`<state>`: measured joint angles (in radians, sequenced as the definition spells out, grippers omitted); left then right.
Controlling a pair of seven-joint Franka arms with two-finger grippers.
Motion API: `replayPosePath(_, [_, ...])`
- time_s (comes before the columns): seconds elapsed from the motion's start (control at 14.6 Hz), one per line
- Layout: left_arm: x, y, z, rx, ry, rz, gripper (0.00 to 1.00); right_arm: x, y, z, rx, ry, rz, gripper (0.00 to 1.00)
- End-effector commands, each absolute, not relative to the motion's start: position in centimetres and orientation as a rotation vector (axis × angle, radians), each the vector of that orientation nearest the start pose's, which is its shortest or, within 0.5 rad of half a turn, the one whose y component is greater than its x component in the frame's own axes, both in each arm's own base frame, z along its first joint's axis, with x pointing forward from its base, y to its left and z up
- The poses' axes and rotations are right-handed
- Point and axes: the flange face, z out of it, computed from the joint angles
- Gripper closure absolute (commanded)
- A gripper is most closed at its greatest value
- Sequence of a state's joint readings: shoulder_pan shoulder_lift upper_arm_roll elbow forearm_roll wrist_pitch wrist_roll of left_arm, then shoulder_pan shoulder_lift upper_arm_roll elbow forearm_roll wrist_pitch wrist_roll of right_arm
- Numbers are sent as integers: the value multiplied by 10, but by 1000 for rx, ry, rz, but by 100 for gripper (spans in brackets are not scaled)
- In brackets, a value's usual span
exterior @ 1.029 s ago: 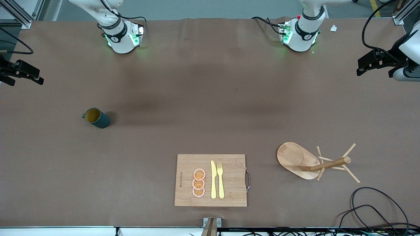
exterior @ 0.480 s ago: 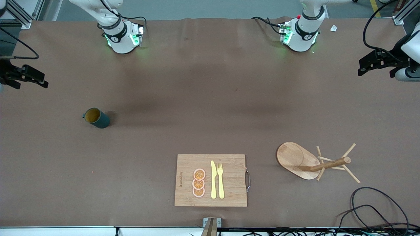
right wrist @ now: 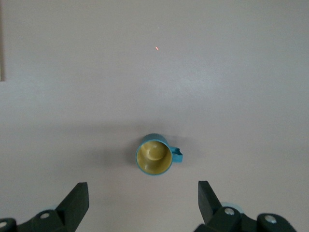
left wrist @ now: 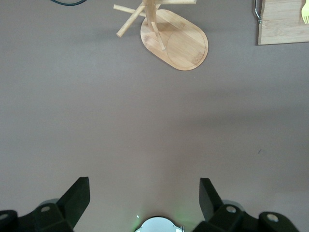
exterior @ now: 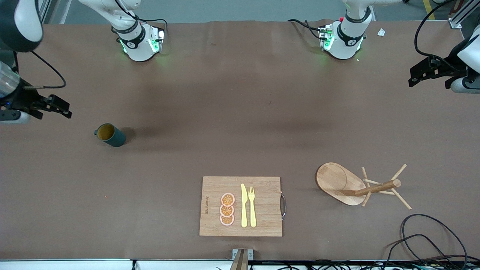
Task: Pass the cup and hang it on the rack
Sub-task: 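Reach the right gripper down to the teal mug's rim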
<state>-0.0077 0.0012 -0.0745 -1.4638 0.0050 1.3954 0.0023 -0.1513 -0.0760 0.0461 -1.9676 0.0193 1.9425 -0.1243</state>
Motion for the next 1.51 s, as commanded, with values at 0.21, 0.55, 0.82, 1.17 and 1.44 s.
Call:
replayPosePath(0.21, [535,-51,659,-3132,141,103,0,544,-59,418,-3128,8,-39,0])
replayPosePath(0.55, [534,-51,661,-3131,148,98,0,550,-57,355,-3124,17,-111,0])
replayPosePath(0.82, [533,-48,663,-3131,141,96,0,546,-45,299,-3115,108,-72,0])
replayPosePath(1.17, [532,-48,662,-3131,156,103,0,540,-23,285,-3113,123,-11,0])
replayPosePath(1.44, [532,-48,662,-3133,156,103,0,530,-23,270,-3112,126,28,0])
